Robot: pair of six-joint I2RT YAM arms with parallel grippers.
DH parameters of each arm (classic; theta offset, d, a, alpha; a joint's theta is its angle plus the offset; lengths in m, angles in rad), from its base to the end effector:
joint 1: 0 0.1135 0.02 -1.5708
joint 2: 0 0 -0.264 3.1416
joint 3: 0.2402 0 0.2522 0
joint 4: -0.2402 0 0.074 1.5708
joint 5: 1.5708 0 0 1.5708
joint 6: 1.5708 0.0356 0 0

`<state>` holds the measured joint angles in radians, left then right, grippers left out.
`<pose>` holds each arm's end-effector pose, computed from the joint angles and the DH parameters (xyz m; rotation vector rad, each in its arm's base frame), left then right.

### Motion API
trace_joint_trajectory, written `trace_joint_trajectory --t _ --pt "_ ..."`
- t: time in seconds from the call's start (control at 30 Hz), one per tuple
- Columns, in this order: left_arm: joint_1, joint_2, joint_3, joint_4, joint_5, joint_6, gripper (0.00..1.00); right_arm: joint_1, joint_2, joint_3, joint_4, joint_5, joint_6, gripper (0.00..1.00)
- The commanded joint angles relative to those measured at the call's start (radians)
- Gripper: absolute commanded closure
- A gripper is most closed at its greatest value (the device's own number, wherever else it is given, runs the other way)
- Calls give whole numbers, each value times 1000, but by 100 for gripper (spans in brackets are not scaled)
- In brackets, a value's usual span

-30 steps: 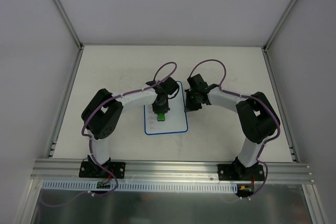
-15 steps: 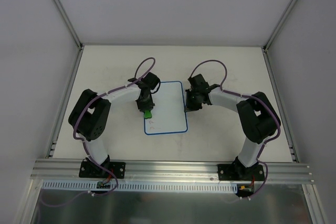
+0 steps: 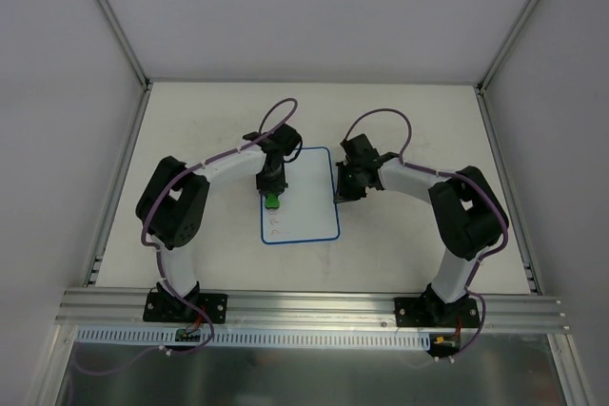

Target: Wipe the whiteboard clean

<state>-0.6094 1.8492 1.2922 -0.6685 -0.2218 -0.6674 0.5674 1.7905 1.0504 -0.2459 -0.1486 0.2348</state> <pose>0.3071 -0.2048 0.1865 -0.1323 2.7311 -0.0396 0.3000 0.1975 0.1592 -0.4911 2.5719 0.4870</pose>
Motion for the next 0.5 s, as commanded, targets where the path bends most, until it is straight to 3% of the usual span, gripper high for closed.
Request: trace_joint_trajectory --t 0.0,0.47 --pt "-6 53 67 -31 -21 86 100 -9 43 -35 -102 44 -35 100" --pt "-70 209 199 47 85 95 100 -9 44 -29 -101 37 -35 100"
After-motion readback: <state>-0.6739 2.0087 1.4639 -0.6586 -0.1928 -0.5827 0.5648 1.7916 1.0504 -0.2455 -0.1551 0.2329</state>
